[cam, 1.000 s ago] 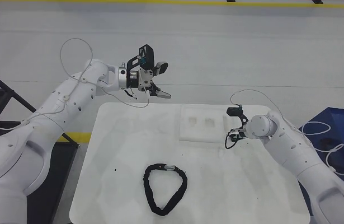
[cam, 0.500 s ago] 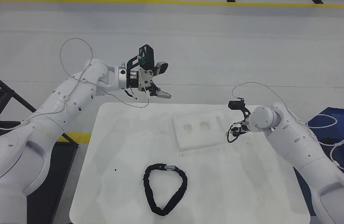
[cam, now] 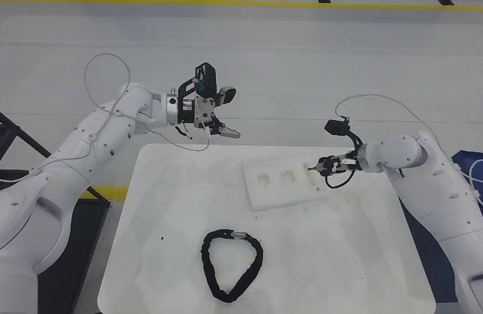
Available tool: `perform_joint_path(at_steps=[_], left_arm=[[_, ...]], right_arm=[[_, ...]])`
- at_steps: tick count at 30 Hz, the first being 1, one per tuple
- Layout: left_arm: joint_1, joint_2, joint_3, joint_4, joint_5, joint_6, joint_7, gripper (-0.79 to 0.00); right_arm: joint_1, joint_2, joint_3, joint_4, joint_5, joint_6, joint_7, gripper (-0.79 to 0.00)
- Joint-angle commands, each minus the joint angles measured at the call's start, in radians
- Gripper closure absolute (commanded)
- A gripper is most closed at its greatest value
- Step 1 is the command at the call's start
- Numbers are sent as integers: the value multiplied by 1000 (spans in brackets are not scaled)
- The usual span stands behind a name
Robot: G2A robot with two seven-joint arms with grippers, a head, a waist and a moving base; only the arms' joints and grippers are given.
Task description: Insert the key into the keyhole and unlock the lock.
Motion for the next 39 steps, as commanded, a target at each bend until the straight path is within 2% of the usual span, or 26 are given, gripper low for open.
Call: perform_joint_path(at_steps=[1,8,13,19,39], left_arm=[[0,0,0,0,0,0,0,-785],[0,0,0,0,0,0,0,-785],[0,0,0,0,0,0,0,-785],[0,0,0,0,0,0,0,-785],[0,0,0,0,0,0,0,-785]], right_arm=[[-23,13,48,-45,60,-30,29,0],[-84,45,179,-171,272,-93,130,0],[-93,66,253,-229,322,-93,189,0],[-126,87,329,-278,334,-94,192,0],[-144,93,351,-284,342,-94,163,0]])
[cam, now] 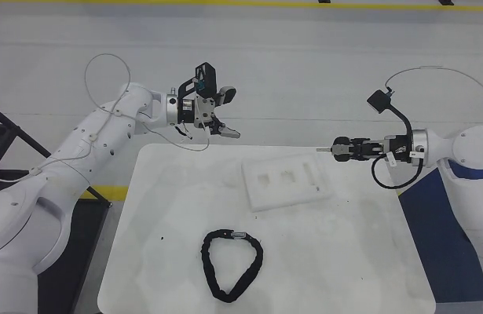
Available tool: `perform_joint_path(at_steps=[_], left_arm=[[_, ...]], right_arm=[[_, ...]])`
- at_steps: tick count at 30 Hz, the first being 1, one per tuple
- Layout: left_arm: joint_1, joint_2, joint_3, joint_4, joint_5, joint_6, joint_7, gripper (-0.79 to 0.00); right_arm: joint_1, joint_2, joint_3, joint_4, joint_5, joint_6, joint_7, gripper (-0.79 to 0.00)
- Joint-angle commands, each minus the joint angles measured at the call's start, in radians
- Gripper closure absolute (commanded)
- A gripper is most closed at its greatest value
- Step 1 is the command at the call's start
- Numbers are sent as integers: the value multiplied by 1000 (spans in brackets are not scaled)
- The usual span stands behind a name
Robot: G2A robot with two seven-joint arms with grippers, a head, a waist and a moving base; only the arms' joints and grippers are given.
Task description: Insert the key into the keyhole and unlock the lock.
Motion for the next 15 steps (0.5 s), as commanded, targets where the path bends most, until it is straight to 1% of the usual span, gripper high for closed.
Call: perform_joint_path(at_steps=[1,3,6,9,15], left_arm=[[0,0,0,0,0,0,0,-785],[0,0,0,0,0,0,0,-785],[31,3,-8,-22,13,34,-29,-785],[63,6,-11,-43,36,0,-49,-785],[137,16,10,-76,84,0,-7,-785]], right_arm=[[0,0,0,0,0,0,0,0],[0,0,0,0,0,0,0,0],[0,0,0,0,0,0,0,0],[0,0,0,0,0,0,0,0],[0,0,0,0,0,0,0,0]])
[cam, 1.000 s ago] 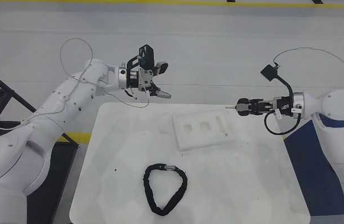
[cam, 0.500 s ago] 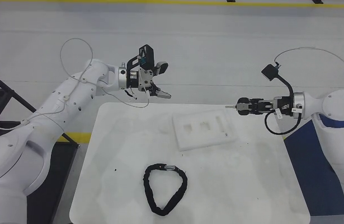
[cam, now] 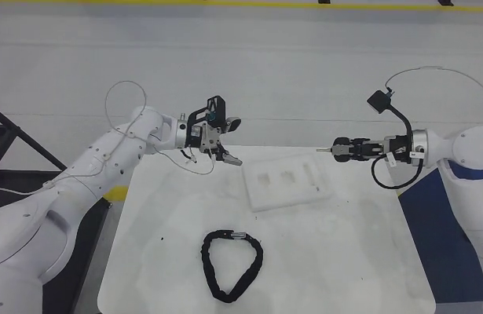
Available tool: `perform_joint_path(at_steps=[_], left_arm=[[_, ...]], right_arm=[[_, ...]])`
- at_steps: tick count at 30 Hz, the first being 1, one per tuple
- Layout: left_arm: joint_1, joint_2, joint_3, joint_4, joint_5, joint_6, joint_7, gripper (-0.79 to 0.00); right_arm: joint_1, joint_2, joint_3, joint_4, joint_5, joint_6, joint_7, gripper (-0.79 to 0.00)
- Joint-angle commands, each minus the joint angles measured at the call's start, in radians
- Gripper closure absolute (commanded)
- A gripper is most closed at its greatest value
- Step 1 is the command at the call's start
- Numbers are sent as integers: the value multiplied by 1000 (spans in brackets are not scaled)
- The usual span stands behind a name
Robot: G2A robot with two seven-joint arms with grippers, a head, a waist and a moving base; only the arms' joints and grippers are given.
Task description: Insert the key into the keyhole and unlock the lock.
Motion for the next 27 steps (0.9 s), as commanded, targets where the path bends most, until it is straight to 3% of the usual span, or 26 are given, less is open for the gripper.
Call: perform_joint_path(at_steps=[1,17,27], left_arm=[[23,4,13,-14,19,0,23,-785],[182,18,31,-103,304,0,139,-785],[252,17,31,-160,425,0,77,-785]], right_arm=[[0,0,0,0,0,0,0,0],[0,0,0,0,0,0,0,0],[0,0,0,0,0,0,0,0]])
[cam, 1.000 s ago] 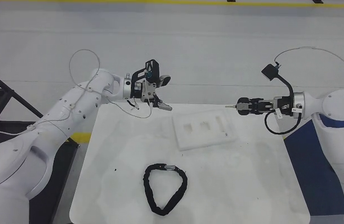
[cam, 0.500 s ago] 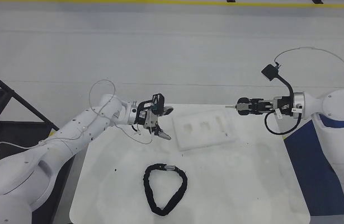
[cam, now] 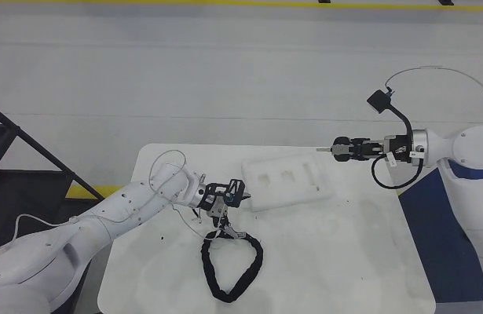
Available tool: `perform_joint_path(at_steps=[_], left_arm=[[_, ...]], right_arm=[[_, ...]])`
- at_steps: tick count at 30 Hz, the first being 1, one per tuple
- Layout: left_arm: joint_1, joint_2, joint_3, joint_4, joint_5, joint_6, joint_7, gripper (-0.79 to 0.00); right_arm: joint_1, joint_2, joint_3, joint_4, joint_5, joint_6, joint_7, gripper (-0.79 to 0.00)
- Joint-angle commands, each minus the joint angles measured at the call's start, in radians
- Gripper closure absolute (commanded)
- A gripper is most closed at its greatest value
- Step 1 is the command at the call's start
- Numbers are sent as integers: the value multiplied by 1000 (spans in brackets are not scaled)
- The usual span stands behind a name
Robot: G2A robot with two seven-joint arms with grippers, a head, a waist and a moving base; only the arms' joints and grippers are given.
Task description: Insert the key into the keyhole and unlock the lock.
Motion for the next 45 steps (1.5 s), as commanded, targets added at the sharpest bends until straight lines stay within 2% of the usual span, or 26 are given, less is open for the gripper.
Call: perform_joint_path(at_steps=[1,18,25,34,40,45], left_arm=[[-1,0,0,-1,1,0,-5,-785],[-1,0,0,-1,1,0,-5,-785],[53,14,-10,-1,25,0,-11,-785],[114,28,-6,27,183,33,171,-785],[131,13,-7,71,276,98,232,-785],[137,-4,-7,95,320,117,262,-785]], right_arm=[[0,0,0,0,0,0,0,0],[0,0,0,0,0,0,0,0],[0,0,0,0,0,0,0,0],[0,0,0,0,0,0,0,0],[0,0,0,0,0,0,0,0],[0,0,0,0,0,0,0,0]])
